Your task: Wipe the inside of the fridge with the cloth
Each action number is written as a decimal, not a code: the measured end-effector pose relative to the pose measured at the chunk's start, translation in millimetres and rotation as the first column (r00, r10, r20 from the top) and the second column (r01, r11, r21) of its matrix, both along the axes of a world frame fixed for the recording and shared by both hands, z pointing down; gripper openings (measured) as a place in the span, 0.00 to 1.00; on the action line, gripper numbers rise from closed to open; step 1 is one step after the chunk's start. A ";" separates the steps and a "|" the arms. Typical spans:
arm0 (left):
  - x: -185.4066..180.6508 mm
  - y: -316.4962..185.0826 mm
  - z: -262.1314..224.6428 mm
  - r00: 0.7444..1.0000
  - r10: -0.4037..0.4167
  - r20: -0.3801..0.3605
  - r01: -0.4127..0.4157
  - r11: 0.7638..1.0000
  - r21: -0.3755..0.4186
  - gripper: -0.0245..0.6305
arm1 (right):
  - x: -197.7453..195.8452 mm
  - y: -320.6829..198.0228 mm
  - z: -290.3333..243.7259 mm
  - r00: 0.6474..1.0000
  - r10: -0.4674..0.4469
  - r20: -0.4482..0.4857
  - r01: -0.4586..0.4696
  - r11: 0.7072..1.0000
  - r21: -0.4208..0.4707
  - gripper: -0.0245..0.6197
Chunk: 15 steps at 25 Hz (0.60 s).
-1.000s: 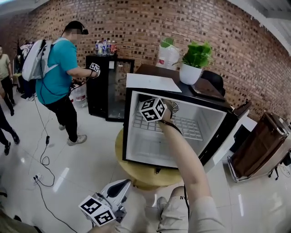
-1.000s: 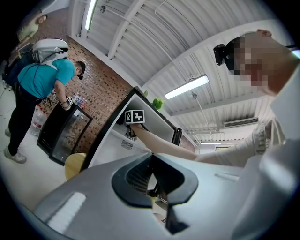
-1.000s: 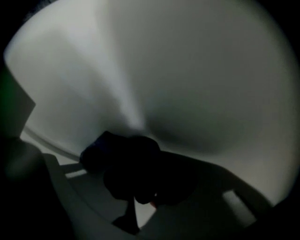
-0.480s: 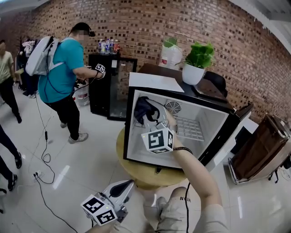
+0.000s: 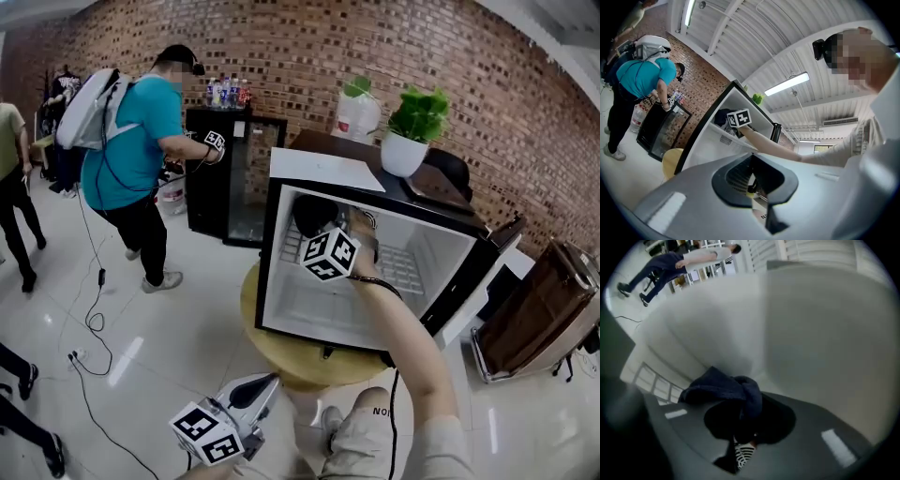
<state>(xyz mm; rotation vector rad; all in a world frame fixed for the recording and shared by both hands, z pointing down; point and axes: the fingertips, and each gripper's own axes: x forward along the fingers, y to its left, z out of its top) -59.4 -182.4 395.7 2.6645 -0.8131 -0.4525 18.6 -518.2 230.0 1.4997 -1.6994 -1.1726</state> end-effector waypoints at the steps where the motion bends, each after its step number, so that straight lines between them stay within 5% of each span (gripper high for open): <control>1: -0.5 0.1 0.3 1.000 0.001 -0.001 -0.001 1.000 0.000 0.04 | -2.3 -12.3 6.6 1.000 0.014 -0.016 -0.015 0.999 -0.035 0.10; 6: -3.9 2.7 -1.3 1.000 0.007 -0.008 -0.007 1.000 -0.004 0.04 | -34.2 -17.7 18.9 0.998 -0.040 -0.043 0.034 0.991 -0.129 0.10; 11: -7.5 -3.1 -0.2 1.000 0.005 -0.016 -0.005 1.000 -0.012 0.04 | -54.2 42.5 20.7 0.990 -0.139 -0.034 0.133 0.981 -0.144 0.10; 15: -6.6 -2.9 -0.6 1.000 0.008 -0.013 -0.008 1.000 -0.018 0.04 | -72.3 108.5 21.4 0.956 -0.290 0.035 0.291 0.937 -0.196 0.10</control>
